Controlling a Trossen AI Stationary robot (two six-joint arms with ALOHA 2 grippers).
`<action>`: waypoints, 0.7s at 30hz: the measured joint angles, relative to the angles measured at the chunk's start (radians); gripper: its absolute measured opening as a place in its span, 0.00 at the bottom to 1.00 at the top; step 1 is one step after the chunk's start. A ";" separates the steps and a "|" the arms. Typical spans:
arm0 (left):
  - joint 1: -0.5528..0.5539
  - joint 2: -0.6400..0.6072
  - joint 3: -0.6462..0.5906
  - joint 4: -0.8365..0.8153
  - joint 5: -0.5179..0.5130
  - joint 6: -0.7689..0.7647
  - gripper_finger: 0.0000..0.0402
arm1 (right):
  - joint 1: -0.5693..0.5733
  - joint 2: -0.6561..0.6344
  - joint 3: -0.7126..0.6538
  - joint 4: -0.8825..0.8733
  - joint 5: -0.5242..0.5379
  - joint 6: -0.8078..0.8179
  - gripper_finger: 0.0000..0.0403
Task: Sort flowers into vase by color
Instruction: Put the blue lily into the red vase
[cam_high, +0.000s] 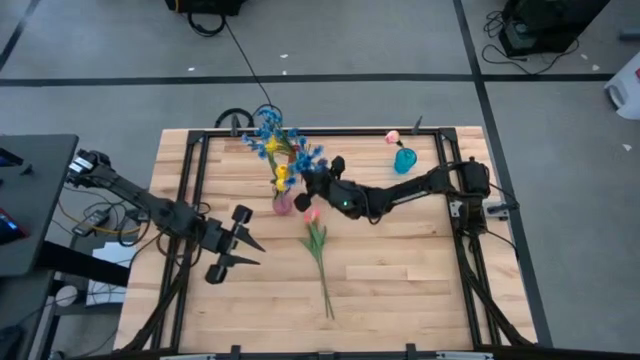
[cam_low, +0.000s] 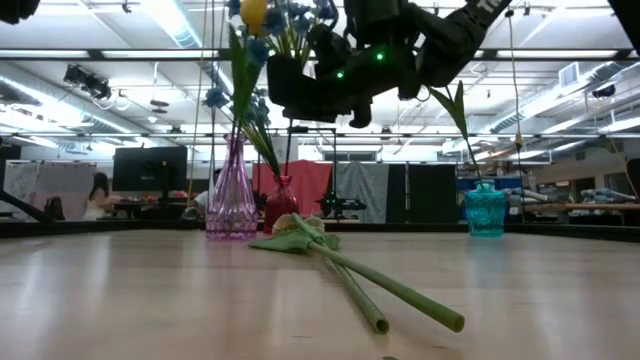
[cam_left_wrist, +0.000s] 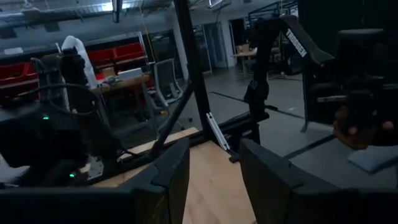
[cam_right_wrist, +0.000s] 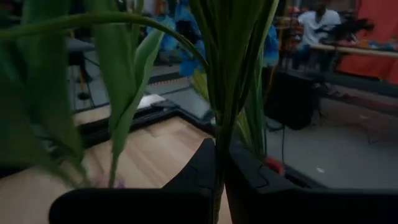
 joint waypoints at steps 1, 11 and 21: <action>0.000 -0.010 -0.006 -0.002 -0.001 0.007 0.37 | -0.015 -0.002 0.000 0.011 -0.040 -0.011 0.06; 0.001 -0.074 -0.016 -0.101 -0.048 0.051 0.37 | -0.192 -0.056 0.009 -0.034 -0.369 -0.028 0.06; 0.003 -0.072 -0.016 -0.118 -0.074 0.052 0.37 | -0.247 -0.006 0.143 -0.084 -0.333 -0.102 0.06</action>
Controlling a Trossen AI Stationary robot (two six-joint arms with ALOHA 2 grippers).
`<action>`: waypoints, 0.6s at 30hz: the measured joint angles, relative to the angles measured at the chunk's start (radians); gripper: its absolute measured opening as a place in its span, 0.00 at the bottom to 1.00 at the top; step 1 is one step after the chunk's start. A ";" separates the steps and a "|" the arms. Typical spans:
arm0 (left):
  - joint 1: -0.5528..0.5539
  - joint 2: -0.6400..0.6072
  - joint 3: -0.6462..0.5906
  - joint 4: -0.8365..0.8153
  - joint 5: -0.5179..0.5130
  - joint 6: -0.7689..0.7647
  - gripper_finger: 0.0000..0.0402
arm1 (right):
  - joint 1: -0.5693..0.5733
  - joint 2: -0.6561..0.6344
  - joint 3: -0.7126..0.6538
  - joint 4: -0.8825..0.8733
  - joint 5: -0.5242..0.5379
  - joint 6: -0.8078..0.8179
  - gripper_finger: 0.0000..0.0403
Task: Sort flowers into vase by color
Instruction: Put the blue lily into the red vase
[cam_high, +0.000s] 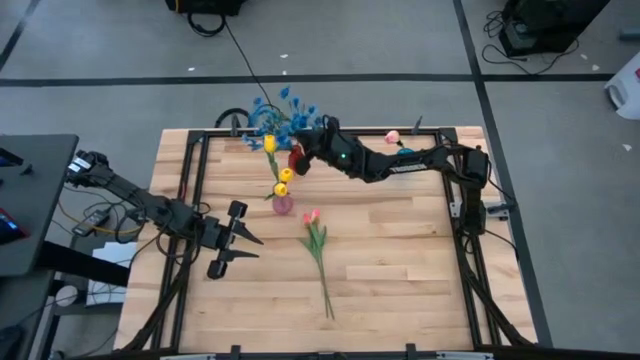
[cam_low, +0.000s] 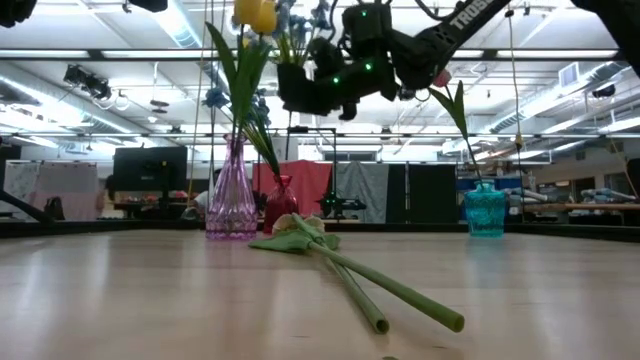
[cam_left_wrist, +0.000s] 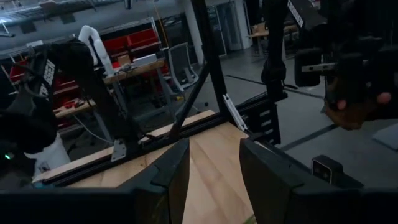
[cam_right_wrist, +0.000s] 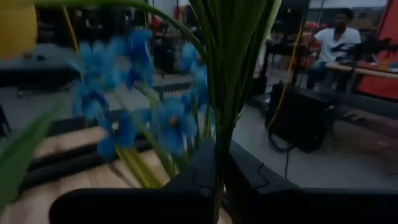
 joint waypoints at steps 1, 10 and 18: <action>0.000 0.000 0.000 -0.004 -0.001 -0.001 0.37 | -0.004 0.000 0.010 0.002 -0.003 0.000 0.06; 0.000 0.002 0.000 0.021 -0.061 0.002 0.37 | -0.038 0.006 0.020 -0.021 -0.059 0.051 0.06; 0.000 0.002 0.000 0.022 -0.100 0.002 0.37 | -0.042 0.088 0.015 0.031 -0.092 0.093 0.06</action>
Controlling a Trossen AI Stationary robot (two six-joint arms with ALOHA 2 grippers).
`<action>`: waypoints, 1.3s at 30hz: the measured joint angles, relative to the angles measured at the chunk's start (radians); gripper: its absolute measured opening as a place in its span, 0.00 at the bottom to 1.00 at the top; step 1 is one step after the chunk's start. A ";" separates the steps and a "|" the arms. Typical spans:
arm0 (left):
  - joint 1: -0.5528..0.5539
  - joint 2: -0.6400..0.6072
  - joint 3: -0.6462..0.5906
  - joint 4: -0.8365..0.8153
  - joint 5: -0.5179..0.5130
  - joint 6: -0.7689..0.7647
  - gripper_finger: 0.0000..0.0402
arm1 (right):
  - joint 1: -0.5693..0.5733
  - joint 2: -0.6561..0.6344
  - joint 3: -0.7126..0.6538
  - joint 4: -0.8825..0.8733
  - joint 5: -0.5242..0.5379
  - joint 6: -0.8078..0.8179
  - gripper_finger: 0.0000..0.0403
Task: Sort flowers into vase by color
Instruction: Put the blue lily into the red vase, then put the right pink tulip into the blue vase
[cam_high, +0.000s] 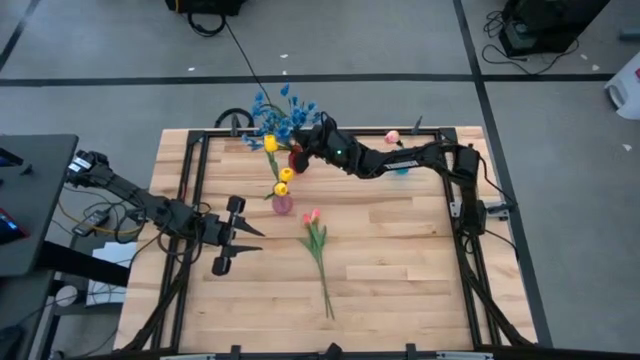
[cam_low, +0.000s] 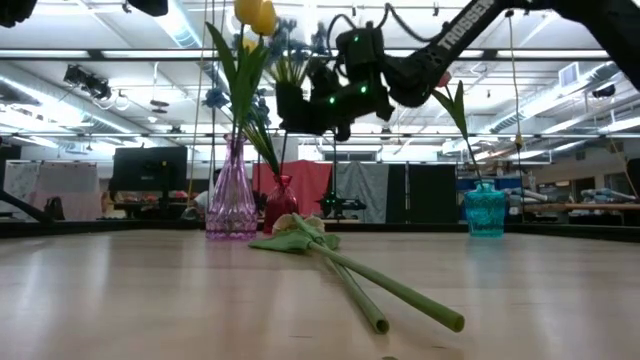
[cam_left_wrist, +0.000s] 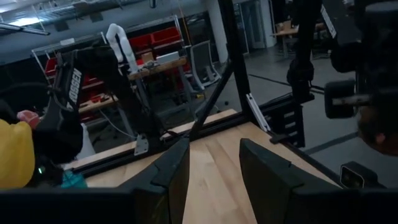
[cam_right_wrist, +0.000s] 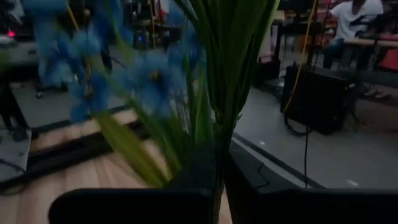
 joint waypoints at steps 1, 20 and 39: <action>0.000 0.000 0.000 0.000 -0.001 0.000 0.37 | 0.000 0.014 0.000 0.000 0.007 -0.001 0.06; 0.000 0.000 0.000 -0.019 -0.038 -0.022 0.37 | 0.001 0.122 -0.001 0.005 0.033 0.027 0.23; 0.000 0.000 0.000 -0.017 -0.075 -0.059 0.37 | 0.076 -0.149 0.000 -0.716 -0.112 0.295 0.40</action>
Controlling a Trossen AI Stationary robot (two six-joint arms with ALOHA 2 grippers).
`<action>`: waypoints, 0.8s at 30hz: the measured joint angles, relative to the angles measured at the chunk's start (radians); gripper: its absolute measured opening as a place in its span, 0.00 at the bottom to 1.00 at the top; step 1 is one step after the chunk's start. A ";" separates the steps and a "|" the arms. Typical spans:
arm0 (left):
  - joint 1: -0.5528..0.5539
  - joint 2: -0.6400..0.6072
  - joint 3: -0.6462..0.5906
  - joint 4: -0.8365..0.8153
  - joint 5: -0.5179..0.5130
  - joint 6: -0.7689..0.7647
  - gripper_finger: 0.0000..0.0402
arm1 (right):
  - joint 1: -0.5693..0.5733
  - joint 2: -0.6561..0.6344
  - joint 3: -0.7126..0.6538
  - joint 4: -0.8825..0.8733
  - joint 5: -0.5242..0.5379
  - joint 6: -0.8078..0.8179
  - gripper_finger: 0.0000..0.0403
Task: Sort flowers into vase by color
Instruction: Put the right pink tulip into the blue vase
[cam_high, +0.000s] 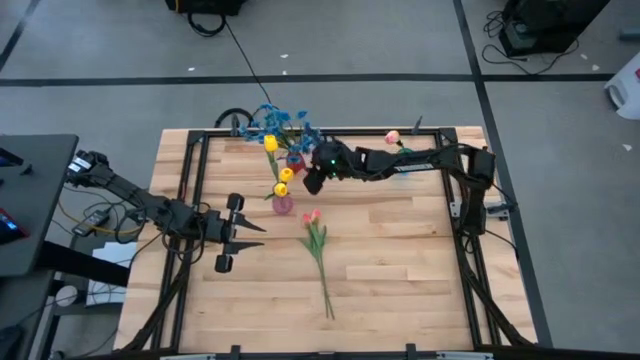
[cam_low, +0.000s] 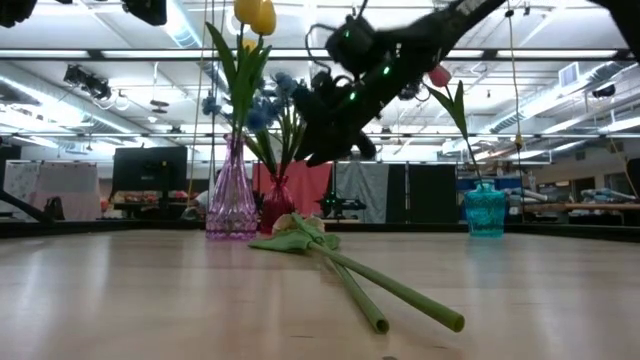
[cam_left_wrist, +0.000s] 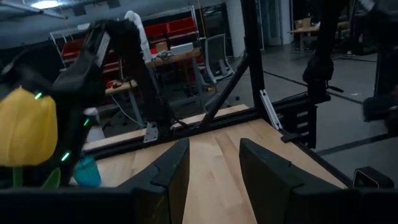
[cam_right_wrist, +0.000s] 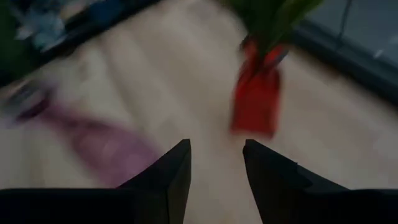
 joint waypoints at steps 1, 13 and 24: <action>0.000 0.000 0.000 -0.005 -0.001 -0.010 0.37 | 0.021 -0.012 0.000 -0.040 -0.009 0.025 0.40; -0.001 0.002 0.000 -0.197 0.188 -0.112 0.37 | 0.335 -0.015 0.000 -0.248 0.009 0.362 0.40; 0.000 0.023 0.000 -0.135 0.190 -0.037 0.37 | 0.549 0.074 0.117 -0.459 0.040 0.709 0.36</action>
